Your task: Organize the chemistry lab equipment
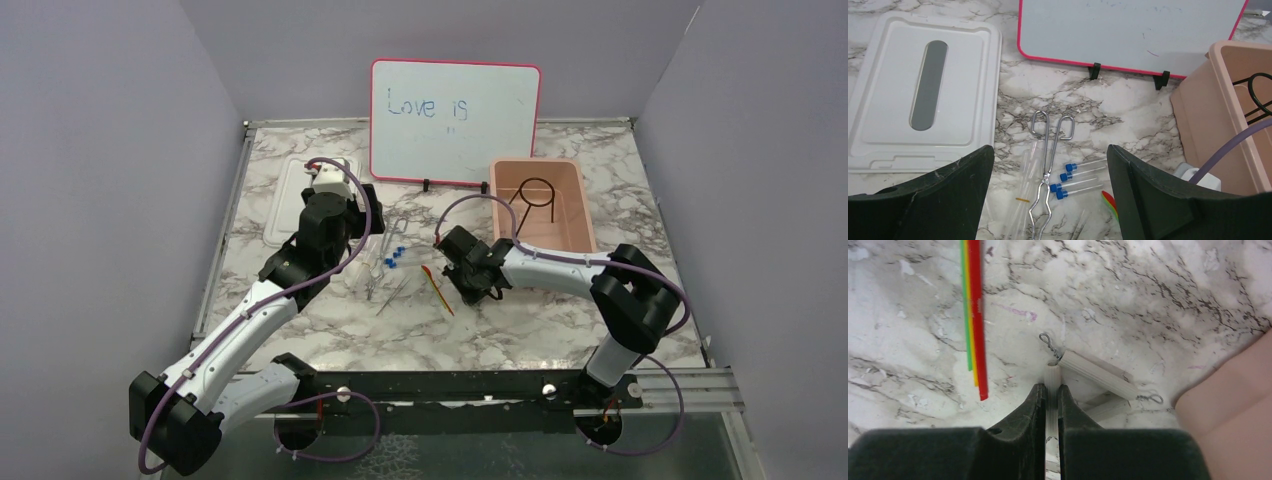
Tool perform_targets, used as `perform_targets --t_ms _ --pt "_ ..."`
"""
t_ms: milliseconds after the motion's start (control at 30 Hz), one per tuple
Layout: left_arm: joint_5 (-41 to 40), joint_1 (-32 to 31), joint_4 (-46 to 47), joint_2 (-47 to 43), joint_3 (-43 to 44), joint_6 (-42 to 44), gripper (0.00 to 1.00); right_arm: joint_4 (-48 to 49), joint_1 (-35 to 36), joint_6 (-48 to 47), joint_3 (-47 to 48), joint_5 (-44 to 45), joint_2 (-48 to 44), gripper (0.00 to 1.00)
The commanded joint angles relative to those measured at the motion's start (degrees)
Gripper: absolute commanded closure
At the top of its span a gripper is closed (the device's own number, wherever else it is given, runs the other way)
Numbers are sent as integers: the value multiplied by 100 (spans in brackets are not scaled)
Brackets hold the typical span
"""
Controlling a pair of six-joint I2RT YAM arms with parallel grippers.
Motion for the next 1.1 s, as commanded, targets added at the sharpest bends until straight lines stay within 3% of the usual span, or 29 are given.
perform_targets --t_ms 0,267,467,667,900,1067 --pt "-26 33 99 -96 -43 -20 14 361 28 -92 92 -290 -267 99" --pt "-62 42 100 -129 -53 -25 15 1249 28 -44 283 -960 -1487 99" --pt "-67 51 100 -160 -68 -34 14 1844 28 249 497 -651 -2212 99" --pt "147 51 137 -180 -82 -43 14 1673 28 271 982 648 -2772 99" --pt "581 51 250 -172 -105 -17 14 360 12 561 1446 2739 -3086 99" --pt "958 51 348 -153 -141 -25 15 -384 -184 1056 1440 3438 -3392 99"
